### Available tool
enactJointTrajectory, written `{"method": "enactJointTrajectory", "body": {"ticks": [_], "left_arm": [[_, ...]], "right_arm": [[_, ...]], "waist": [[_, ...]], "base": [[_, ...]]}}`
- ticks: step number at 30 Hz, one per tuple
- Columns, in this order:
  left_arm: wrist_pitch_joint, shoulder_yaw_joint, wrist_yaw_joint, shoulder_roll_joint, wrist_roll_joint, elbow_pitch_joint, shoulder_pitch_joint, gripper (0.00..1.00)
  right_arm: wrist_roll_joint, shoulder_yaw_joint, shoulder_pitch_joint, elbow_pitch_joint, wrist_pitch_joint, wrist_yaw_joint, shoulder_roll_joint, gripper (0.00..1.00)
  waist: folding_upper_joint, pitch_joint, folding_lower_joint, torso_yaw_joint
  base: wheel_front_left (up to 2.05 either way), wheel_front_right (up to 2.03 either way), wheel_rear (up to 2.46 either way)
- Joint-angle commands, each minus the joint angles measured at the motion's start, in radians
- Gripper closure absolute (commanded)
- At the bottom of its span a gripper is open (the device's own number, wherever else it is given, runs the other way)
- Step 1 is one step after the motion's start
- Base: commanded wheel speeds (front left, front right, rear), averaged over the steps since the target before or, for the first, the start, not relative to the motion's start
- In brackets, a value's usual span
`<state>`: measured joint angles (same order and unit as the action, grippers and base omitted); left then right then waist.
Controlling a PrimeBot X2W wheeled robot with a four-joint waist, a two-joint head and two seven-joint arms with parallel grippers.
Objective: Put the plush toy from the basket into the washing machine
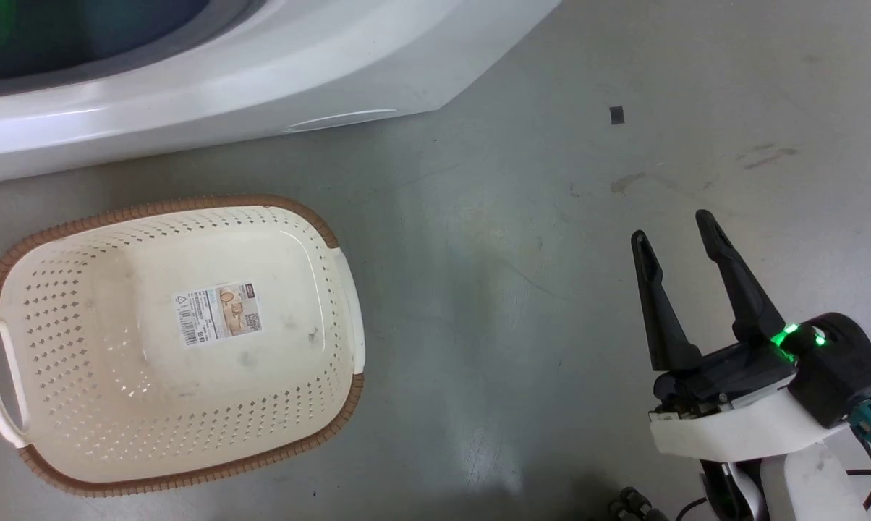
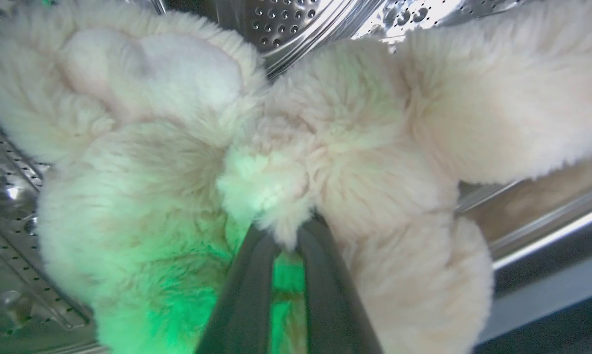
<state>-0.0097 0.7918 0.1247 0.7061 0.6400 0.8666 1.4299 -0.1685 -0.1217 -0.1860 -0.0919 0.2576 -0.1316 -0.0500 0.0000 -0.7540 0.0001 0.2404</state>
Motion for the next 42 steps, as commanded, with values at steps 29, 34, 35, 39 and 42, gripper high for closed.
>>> {"method": "enactJointTrajectory", "body": {"ticks": [29, 34, 35, 39, 42], "left_arm": [[-0.252, -0.139, -0.123, -0.102, 0.051, -0.241, -0.514, 0.0], [-0.252, -0.306, -0.196, -0.135, -0.058, -0.502, -0.769, 0.0], [-0.252, -0.336, -0.206, -0.147, -0.073, -0.545, -0.818, 0.0], [-0.252, -0.416, -0.234, -0.194, -0.127, -0.666, -0.995, 0.0], [-0.252, -0.453, -0.247, -0.222, -0.137, -0.707, -1.072, 0.0]], "right_arm": [[0.033, 0.048, 0.08, 0.072, 0.004, 0.001, 0.0, 0.0], [0.035, 0.051, 0.12, 0.082, 0.004, 0.001, 0.0, 0.0], [0.036, 0.049, 0.128, 0.084, 0.004, 0.001, 0.0, 0.0], [0.037, 0.044, 0.155, 0.092, 0.004, 0.001, 0.0, 0.0], [0.039, 0.037, 0.166, 0.098, 0.004, 0.001, 0.0, 0.0]], "waist": [[0.0, 0.493, -0.0001, -0.141], [0.0, 0.571, -0.0001, -0.174], [0.0, 0.584, -0.0001, -0.179], [0.0, 0.63, -0.0001, -0.198], [0.0, 0.65, -0.0001, -0.204]], "base": [[0.0, 0.0, 0.0], [0.0, 0.0, 0.0], [0.0, 0.0, 0.0], [0.0, 0.0, 0.0], [0.0, 0.0, 0.0]]}}
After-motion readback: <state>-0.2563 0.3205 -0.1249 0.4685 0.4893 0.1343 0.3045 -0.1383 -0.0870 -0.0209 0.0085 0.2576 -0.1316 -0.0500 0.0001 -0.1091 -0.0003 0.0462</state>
